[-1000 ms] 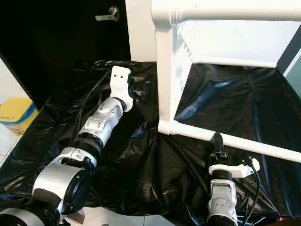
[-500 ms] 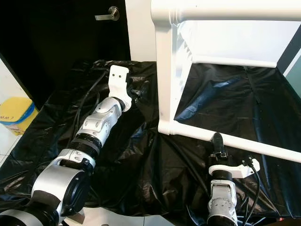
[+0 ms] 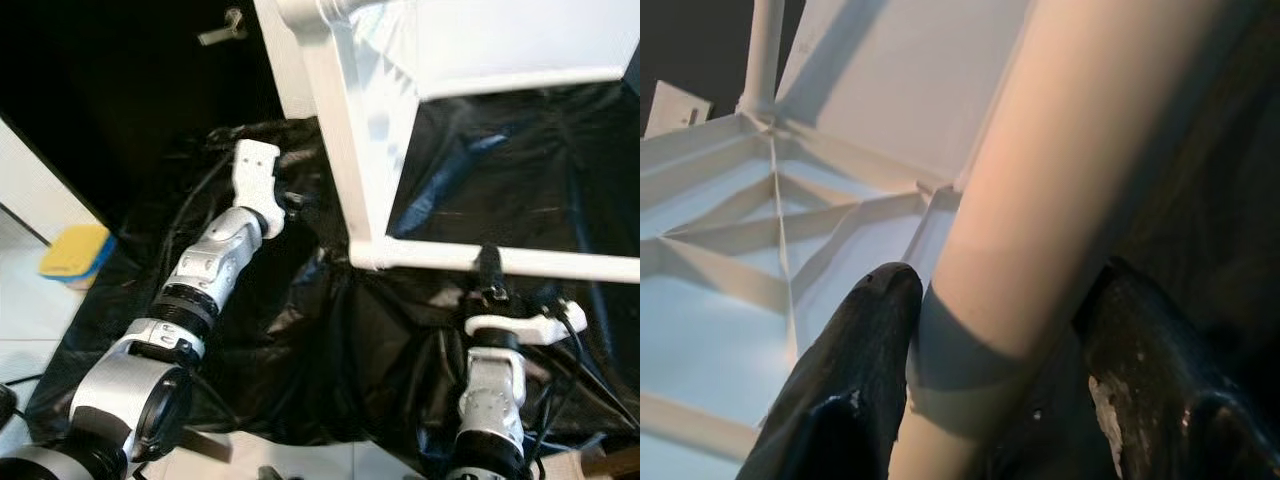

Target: Building children table

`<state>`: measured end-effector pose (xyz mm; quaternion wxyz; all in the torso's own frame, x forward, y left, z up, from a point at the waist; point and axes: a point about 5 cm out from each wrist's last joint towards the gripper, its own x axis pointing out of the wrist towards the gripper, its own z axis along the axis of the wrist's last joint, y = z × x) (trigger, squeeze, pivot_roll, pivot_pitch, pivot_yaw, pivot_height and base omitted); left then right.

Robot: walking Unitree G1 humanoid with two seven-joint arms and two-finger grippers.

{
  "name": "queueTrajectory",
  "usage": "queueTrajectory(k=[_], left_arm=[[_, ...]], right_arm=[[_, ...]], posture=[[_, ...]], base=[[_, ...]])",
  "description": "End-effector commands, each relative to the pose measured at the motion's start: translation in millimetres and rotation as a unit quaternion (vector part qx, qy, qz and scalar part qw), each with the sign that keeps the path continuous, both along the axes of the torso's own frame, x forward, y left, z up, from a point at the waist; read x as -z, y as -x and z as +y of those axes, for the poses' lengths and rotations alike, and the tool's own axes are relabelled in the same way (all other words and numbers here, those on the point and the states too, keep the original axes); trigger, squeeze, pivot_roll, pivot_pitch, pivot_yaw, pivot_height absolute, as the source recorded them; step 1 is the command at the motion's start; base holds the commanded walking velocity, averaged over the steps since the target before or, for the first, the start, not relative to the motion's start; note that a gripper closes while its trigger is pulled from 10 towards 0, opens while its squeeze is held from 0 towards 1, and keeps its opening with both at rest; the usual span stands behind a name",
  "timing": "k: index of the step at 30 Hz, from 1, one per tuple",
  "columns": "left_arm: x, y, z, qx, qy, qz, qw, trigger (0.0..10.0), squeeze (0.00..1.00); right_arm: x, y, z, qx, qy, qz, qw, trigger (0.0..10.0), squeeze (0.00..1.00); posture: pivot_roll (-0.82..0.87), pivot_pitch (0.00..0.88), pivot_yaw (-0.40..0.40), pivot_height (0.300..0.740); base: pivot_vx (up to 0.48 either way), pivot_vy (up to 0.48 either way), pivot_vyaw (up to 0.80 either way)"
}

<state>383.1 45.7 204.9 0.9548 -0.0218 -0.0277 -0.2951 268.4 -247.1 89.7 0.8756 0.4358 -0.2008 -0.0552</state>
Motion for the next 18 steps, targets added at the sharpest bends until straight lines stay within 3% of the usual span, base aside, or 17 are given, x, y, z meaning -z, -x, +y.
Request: queueTrajectory(k=[1,8,10,18], left_arm=[[6,0.7,3.4,0.006,-0.005,0.012,1.000,10.0,0.00],[7,1.3,4.4,0.005,-0.003,0.015,1.000,10.0,0.00],[7,1.2,5.0,0.004,0.000,0.017,1.000,10.0,0.00],[7,0.2,9.6,-0.006,0.018,0.023,1.000,10.0,0.00]], right_arm=[[25,153.4,21.6,0.120,0.076,0.214,0.966,10.0,0.00],[24,154.0,27.7,0.102,0.083,0.207,0.969,10.0,0.00],[20,151.8,34.5,0.069,0.089,0.193,0.975,10.0,0.00],[17,147.1,33.2,0.047,0.111,0.198,0.973,10.0,0.00]], posture=[[-0.24,0.162,0.226,0.740],[-0.23,0.168,0.226,0.740],[-0.23,0.166,0.223,0.740],[-0.23,0.152,0.197,0.740]], base=[[0.000,0.000,0.00],[0.000,0.000,0.00],[0.000,0.000,0.00],[0.000,0.000,0.00]])
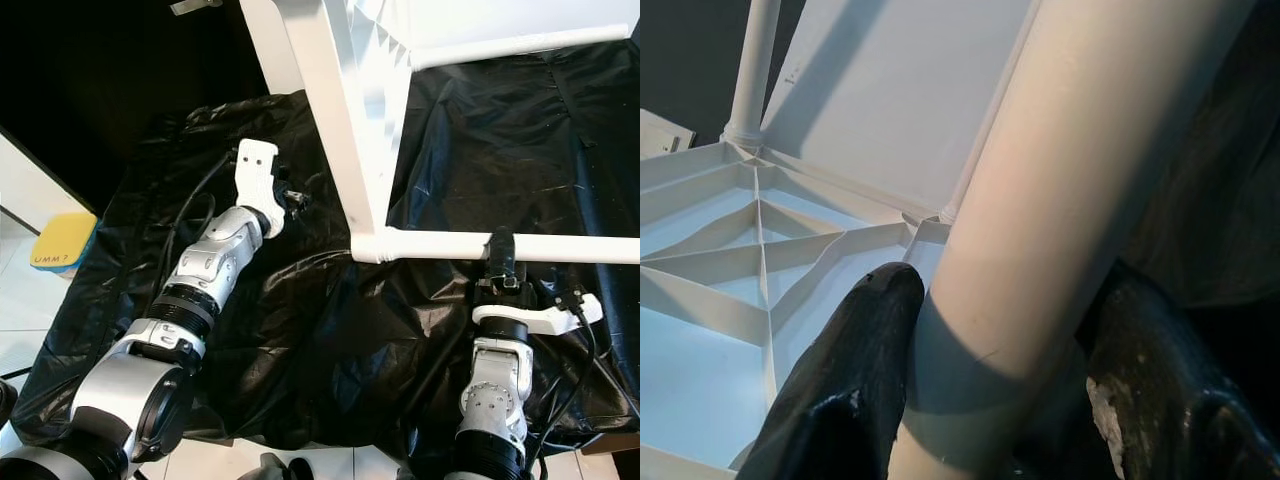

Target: Building children table

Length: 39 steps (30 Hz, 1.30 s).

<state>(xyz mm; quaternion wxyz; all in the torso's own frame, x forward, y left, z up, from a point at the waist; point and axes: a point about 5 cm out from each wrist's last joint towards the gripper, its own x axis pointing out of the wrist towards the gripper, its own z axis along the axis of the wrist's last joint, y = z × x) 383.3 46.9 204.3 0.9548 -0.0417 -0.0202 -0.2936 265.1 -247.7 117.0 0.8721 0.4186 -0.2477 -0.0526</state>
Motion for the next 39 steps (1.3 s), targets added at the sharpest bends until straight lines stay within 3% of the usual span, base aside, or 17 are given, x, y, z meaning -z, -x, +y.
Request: queueTrajectory(k=[1,5,8,14,19,21,22,23,24,25,26,28,30,32,34,37,39], left_arm=[[6,0.4,8.6,-0.005,0.001,0.011,1.000,10.0,0.00],[5,0.0,9.7,-0.015,0.010,0.010,1.000,10.0,0.00],[4,-1.8,23.8,-0.045,0.011,0.000,0.999,10.0,0.00],[3,-1.0,35.3,-0.072,0.019,-0.007,0.997,10.0,0.00],[5,-0.2,31.3,-0.062,0.014,-0.005,0.998,10.0,0.00],[4,-0.1,24.1,-0.047,0.013,-0.004,0.999,10.0,0.00],[3,-0.1,19.8,-0.038,0.011,-0.003,0.999,10.0,0.00],[3,-0.1,19.8,-0.038,0.011,-0.003,0.999,10.0,0.00],[2,-0.3,18.2,-0.032,0.010,-0.003,0.999,10.0,0.00],[2,-0.3,18.2,-0.032,0.010,-0.003,0.999,10.0,0.00],[2,-0.4,17.9,-0.030,0.009,-0.003,1.000,10.0,0.00],[3,0.2,16.2,-0.023,0.007,-0.001,1.000,10.0,0.00],[3,0.3,15.9,-0.021,0.006,0.000,1.000,10.0,0.00],[4,1.1,13.6,-0.014,0.002,0.002,1.000,10.0,0.00],[3,1.1,11.3,-0.010,0.003,0.001,1.000,10.0,0.00],[3,1.5,10.2,-0.008,0.003,0.000,1.000,10.0,0.00],[3,2.1,10.4,-0.007,0.003,-0.001,1.000,10.0,0.00]], right_arm=[[45,143.8,33.6,0.035,0.091,0.242,0.965,10.0,0.00],[42,133.5,33.7,0.013,0.094,0.230,0.969,10.0,0.00],[43,121.6,30.3,-0.013,0.110,0.231,0.967,10.0,0.00],[37,105.5,25.7,-0.034,0.123,0.223,0.966,10.0,0.00],[41,121.9,12.3,0.052,0.130,0.262,0.955,10.0,0.00],[45,141.7,4.0,0.086,0.068,0.272,0.956,10.0,0.00],[54,159.1,11.5,0.062,0.009,0.271,0.961,10.0,0.00],[54,159.1,11.5,0.062,0.009,0.271,0.961,10.0,0.00],[55,166.5,22.3,0.025,-0.023,0.255,0.966,10.0,0.00],[55,166.5,22.3,0.025,-0.023,0.255,0.966,10.0,0.00],[49,166.5,33.2,-0.019,-0.032,0.231,0.972,10.0,0.00],[34,172.3,60.2,-0.151,0.023,0.183,0.971,10.0,0.00],[31,172.7,62.2,-0.161,0.032,0.173,0.971,10.0,0.00],[9,159.5,62.8,-0.161,0.067,0.134,0.976,10.0,0.00],[28,161.1,50.6,-0.138,0.081,0.167,0.973,10.0,0.00],[28,159.1,51.7,-0.147,0.060,0.147,0.976,10.0,0.00],[40,163.9,48.6,-0.145,0.051,0.162,0.975,10.0,0.00]], posture=[[-0.23,0.152,0.197,0.740],[-0.22,0.137,0.166,0.740],[-0.18,0.115,0.111,0.740],[-0.15,0.108,0.068,0.740],[-0.20,0.124,0.100,0.740],[-0.22,0.132,0.118,0.740],[-0.23,0.139,0.135,0.740],[-0.23,0.139,0.135,0.740],[-0.23,0.150,0.152,0.740],[-0.23,0.150,0.152,0.740],[-0.24,0.155,0.157,0.740],[-0.24,0.166,0.168,0.740],[-0.24,0.168,0.170,0.740],[-0.25,0.172,0.181,0.740],[-0.24,0.173,0.182,0.740],[-0.24,0.173,0.181,0.740],[-0.24,0.172,0.178,0.740]], base=[[0.000,0.000,0.00],[0.000,0.000,0.00],[0.000,0.000,0.00],[0.000,0.000,0.00],[0.000,0.000,0.00],[0.000,0.000,0.00],[0.000,0.000,0.00],[0.000,0.000,0.00],[0.000,0.000,0.00],[0.000,0.000,0.00],[0.000,0.000,0.00],[0.000,0.000,0.00],[0.000,0.000,0.00],[0.000,0.000,0.00],[0.000,0.000,0.00],[0.000,0.000,0.00],[0.000,0.000,0.00]])
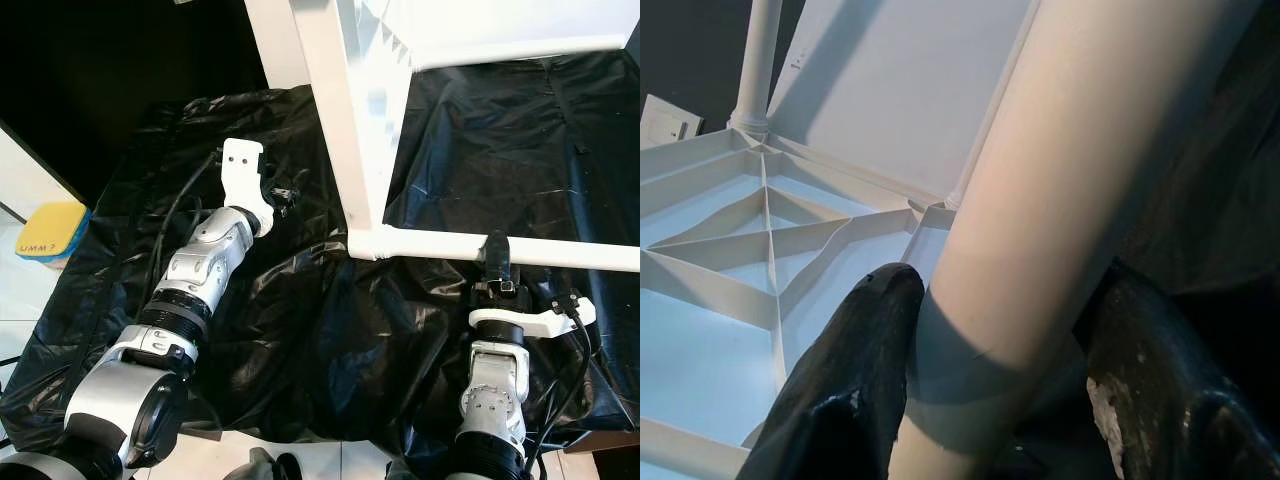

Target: Building children table

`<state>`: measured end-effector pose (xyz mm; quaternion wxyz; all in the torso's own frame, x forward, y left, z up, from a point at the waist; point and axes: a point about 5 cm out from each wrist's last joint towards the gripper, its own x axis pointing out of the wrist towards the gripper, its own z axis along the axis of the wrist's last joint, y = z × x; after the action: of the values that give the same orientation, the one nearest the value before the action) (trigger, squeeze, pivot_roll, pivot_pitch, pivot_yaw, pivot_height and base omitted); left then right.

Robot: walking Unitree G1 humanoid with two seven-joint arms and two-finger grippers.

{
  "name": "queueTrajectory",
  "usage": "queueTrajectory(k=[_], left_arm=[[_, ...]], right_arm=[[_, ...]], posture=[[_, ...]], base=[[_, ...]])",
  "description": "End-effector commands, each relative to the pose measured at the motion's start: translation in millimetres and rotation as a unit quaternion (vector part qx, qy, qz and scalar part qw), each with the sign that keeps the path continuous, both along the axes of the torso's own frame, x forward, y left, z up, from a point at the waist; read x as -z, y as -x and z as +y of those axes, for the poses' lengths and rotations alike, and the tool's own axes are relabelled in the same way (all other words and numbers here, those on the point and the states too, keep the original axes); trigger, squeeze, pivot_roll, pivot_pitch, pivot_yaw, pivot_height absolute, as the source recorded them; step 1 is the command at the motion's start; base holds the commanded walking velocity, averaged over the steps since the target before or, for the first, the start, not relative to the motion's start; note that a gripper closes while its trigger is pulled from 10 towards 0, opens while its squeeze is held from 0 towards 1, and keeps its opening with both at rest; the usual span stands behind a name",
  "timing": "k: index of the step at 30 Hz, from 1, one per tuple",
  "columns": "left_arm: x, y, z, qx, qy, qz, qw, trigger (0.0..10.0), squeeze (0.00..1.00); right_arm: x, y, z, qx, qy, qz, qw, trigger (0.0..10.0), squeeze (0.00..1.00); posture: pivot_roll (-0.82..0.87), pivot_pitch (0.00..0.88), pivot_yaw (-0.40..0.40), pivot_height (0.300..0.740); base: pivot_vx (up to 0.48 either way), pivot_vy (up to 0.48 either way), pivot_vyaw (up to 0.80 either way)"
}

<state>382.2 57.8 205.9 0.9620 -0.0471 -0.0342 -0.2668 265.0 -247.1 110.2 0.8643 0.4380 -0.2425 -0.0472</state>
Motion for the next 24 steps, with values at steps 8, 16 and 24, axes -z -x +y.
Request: queueTrajectory(k=[8,16,24], left_arm=[[0,-0.1,1.6,0.023,-0.003,0.002,1.000,10.0,0.00],[-2,-1.2,3.7,0.021,-0.003,-0.001,1.000,10.0,0.00],[-4,-2.6,6.3,0.016,-0.004,-0.002,1.000,10.0,0.00]], right_arm=[[55,173.0,44.0,-0.129,0.047,0.181,0.974,10.0,0.00],[81,177.1,30.5,-0.111,0.039,0.208,0.971,10.0,0.00],[88,169.3,13.3,-0.032,0.001,0.224,0.974,10.0,0.00]], posture=[[-0.24,0.170,0.178,0.740],[-0.23,0.160,0.175,0.740],[-0.23,0.155,0.173,0.740]], base=[[0.000,0.000,0.00],[0.000,0.000,0.00],[0.000,0.000,0.00]])
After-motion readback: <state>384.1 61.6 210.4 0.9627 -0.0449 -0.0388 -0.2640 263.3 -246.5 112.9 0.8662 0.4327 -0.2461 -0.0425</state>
